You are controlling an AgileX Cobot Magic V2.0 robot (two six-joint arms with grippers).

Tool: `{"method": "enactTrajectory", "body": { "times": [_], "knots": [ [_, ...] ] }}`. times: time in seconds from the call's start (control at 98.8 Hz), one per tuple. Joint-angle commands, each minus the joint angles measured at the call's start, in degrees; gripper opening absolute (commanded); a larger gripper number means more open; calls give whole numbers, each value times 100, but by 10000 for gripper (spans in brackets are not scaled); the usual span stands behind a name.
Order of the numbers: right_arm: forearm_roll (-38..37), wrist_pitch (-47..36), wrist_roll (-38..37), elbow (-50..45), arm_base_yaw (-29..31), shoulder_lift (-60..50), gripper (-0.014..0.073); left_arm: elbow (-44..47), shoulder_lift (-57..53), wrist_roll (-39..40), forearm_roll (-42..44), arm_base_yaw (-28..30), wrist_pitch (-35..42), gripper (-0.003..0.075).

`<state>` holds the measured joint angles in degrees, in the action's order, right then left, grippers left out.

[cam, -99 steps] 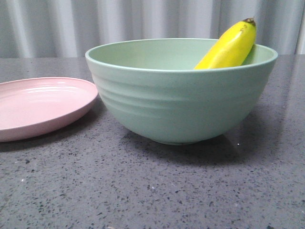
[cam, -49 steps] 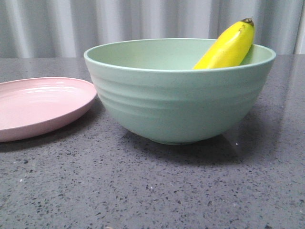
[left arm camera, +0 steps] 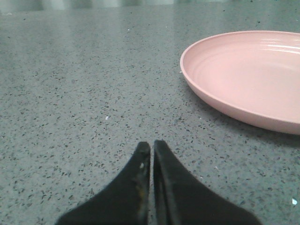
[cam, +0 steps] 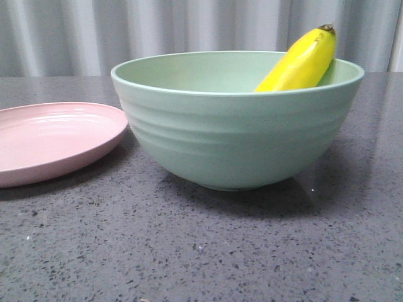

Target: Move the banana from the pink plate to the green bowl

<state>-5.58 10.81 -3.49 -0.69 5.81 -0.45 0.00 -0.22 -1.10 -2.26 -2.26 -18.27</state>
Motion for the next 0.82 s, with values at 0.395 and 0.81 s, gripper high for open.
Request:
{"method": "enactTrajectory", "body": {
  "times": [0.395, 0.81],
  "knots": [
    [-39, 667, -15, -107, 45, -143, -65, 59, -167, 47, 8, 6, 349, -20],
    [-39, 667, -15, -107, 45, -143, -65, 59, -167, 47, 8, 6, 349, -20]
  ]
}}
